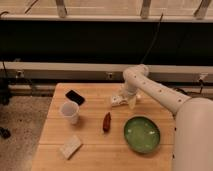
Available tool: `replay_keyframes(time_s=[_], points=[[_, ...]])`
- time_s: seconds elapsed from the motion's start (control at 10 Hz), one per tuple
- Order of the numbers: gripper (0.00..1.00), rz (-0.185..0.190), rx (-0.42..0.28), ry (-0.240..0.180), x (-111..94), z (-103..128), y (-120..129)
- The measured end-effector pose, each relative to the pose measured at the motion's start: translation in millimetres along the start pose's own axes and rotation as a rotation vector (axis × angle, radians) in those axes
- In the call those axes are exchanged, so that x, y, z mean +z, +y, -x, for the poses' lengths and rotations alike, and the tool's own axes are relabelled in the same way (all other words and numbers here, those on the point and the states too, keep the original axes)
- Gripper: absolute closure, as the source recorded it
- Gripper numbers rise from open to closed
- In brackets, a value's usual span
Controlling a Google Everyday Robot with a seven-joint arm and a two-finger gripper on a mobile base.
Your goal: Place the bottle in the ceramic bowl
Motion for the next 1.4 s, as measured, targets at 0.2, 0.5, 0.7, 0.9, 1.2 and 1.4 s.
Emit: replay_keyframes(time_s=[0.2, 0.5, 0.7, 0.9, 1.2, 1.4], points=[[0.22, 0.009, -0.012, -0.003, 3, 2, -3], [0.51, 0.026, -0.028, 0.003, 6, 4, -8], [0.72, 0.043, -0.03, 0.006, 8, 4, -8], [0.93, 0.049, -0.037, 0.011, 9, 5, -7], [1.0, 0.01, -0.066, 0.067, -19, 7, -8], [1.0, -0.017, -0.07, 0.097, -43, 1, -5]])
